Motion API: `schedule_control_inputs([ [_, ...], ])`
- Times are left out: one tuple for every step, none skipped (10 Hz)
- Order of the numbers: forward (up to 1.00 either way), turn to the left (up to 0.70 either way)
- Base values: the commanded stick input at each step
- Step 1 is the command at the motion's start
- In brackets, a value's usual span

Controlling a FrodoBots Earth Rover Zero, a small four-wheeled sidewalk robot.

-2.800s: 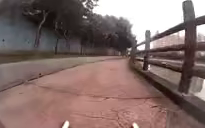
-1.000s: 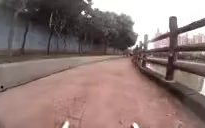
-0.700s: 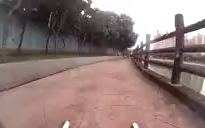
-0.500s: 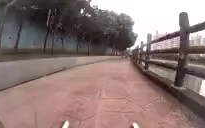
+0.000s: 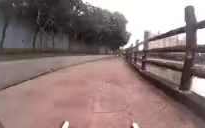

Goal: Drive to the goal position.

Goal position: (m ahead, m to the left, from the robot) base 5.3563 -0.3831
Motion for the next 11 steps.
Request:
schedule_control_inputs([
  [0.70, 0.00],
  [0.70, 0.00],
  [0.70, -0.04],
  [0.70, -0.13],
  [0.70, -0.27],
  [0.70, -0.30],
  [0.70, -0.30],
  [0.70, -0.29],
  [0.70, -0.25],
  [0.70, -0.06],
  [0.70, 0.00],
])
